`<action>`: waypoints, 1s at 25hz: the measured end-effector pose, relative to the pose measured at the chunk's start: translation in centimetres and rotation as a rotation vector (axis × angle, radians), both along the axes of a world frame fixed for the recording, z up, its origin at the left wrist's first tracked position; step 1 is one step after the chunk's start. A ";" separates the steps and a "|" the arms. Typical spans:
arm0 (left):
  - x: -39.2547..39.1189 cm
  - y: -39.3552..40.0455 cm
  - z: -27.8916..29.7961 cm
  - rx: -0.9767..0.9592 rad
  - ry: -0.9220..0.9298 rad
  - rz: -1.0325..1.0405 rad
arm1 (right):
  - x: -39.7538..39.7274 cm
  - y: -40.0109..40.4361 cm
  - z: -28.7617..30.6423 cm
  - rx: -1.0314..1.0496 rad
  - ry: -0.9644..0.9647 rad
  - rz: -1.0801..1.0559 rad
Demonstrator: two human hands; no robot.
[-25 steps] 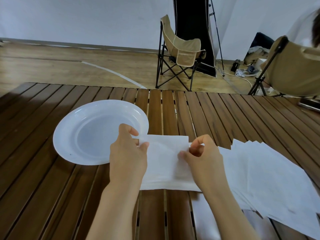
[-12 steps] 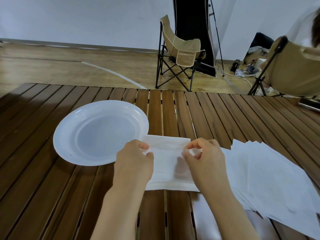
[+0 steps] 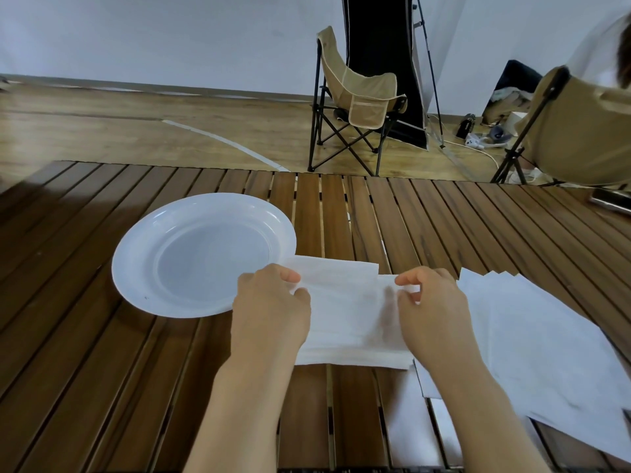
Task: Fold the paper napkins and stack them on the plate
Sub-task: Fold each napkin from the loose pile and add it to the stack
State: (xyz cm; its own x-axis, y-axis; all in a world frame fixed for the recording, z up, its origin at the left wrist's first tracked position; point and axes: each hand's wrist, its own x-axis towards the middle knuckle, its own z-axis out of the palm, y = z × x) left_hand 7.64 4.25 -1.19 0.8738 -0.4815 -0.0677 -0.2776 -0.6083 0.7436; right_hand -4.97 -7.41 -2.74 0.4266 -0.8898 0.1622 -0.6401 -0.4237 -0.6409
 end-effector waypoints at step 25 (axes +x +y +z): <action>0.0 0.1 0.8 -0.051 -0.032 -0.078 | -3.6 -4.1 -3.1 0.407 0.746 -0.097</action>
State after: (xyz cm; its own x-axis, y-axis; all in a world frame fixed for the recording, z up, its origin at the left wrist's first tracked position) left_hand 7.60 4.32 -0.35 0.8349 -0.5502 -0.0143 -0.3466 -0.5458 0.7629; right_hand -8.61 -11.56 -5.84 0.2140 -0.8557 -0.4711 -0.9764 -0.1736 -0.1282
